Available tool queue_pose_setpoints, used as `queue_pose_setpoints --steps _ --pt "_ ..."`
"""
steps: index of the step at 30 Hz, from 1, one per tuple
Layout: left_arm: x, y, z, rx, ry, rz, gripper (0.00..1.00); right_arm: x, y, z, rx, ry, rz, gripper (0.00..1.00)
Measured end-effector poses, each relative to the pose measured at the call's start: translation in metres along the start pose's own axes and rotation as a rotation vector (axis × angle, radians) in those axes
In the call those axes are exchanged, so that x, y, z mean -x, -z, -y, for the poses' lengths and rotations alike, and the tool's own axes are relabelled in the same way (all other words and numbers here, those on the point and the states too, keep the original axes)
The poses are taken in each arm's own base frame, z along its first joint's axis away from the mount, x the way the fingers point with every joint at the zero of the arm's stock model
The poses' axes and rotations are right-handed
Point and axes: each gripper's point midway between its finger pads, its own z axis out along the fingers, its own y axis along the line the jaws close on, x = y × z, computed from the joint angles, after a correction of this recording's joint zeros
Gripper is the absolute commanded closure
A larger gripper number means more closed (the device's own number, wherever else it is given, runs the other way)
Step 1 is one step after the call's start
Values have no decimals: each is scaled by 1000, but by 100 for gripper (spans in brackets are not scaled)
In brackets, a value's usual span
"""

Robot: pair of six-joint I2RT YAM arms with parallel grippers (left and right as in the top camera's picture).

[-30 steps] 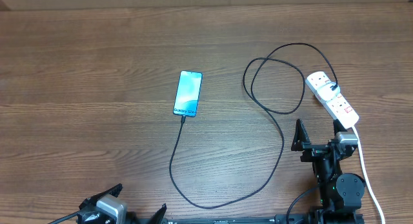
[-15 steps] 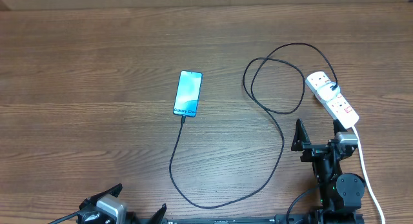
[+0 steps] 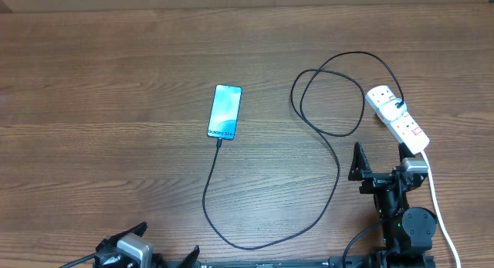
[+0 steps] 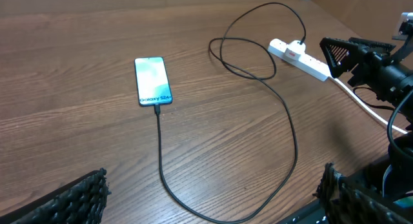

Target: Plug charger to phone and switch on socket

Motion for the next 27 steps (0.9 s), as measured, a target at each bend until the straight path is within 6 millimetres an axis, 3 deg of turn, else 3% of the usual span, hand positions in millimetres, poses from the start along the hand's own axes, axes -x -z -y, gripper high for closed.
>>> queue_pose_setpoints --steps 4,12,14,16,21,27 --pt "12 0 0 0 -23 48 0 0 0 0 0 0 0 0" --pt "105 3 1 2 -215 429 0 0 0 0 0 0 0 0" --pt "116 -3 -4 10 -242 486 0 0 0 0 0 0 1 0" --pt "120 -14 -15 43 -254 532 0 0 0 0 0 0 1 0" --pt "105 -40 -56 190 -208 577 1 0 0 0 0 0 1 0" --pt "89 -52 -100 367 -108 639 0 0 0 0 0 0 2 0"
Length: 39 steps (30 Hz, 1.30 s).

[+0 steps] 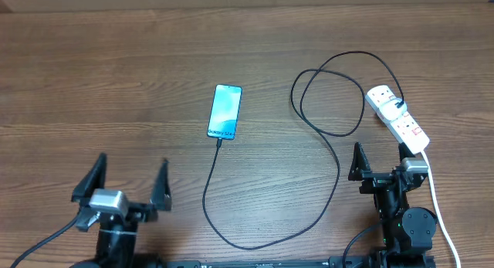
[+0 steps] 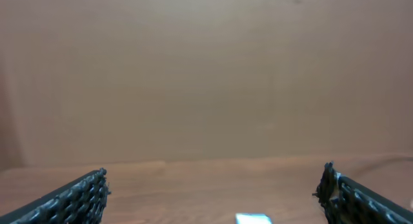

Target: Plug charger to phone and switch on socket

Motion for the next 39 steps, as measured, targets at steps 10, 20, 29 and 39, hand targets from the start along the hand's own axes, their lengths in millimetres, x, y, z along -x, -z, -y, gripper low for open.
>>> queue_pose_setpoints --steps 10,20,29,39 --pt "-27 -15 -27 137 -60 20 1 0 0 0 0 0 -1 0" --pt "-67 -26 -51 256 -20 39 1 0 0 0 0 0 0 0" --pt "-117 -29 -61 302 53 -18 0 0 0 0 0 1 -1 0" --pt "-140 -23 -73 375 72 -95 0 0 0 0 0 0 -1 0"
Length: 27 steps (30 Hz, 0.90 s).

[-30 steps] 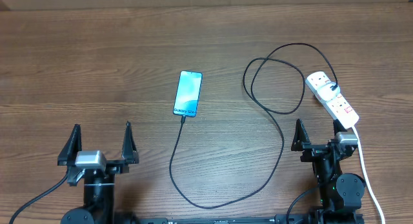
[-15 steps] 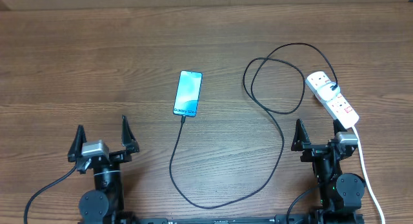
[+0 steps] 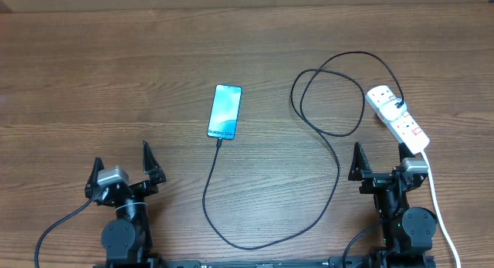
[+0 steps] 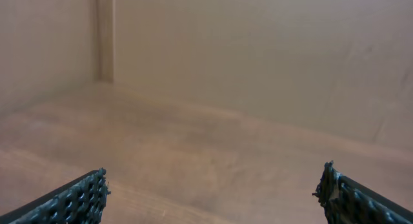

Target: Plug charger to phone and switch on socket

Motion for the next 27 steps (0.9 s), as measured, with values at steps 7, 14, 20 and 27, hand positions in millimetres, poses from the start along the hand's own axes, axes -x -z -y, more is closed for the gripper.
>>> queue_pose_setpoints --steps 7,14,20,27 --pt "-19 0 -4 10 -15 -77 0 0 0 0 0 0 0 0" --pt "-20 0 -3 1 -44 -79 1 0 0 0 0 0 0 0" --pt "-20 0 -1 -13 -58 -81 1 0 0 0 0 0 0 0" --pt "-23 1 9 -72 -68 -96 1 0 0 0 0 0 0 0"
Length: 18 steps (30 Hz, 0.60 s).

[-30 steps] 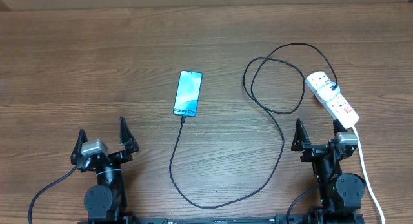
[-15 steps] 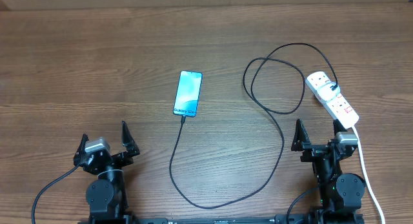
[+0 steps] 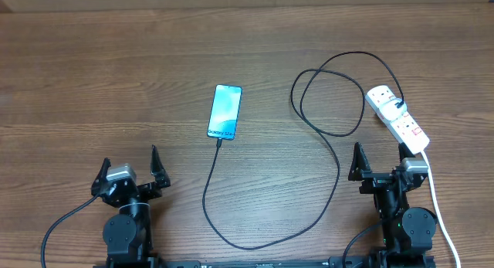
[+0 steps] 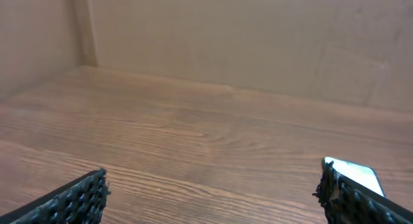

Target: Plug charger to phone and switch on socket

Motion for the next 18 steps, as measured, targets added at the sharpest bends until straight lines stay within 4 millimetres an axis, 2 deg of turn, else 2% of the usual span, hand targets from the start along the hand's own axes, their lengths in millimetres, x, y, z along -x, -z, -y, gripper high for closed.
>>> queue_pose_setpoints --steps 18 --pt "-2 0 9 -54 -70 -6 1 0 0 0 0 0 0 0"
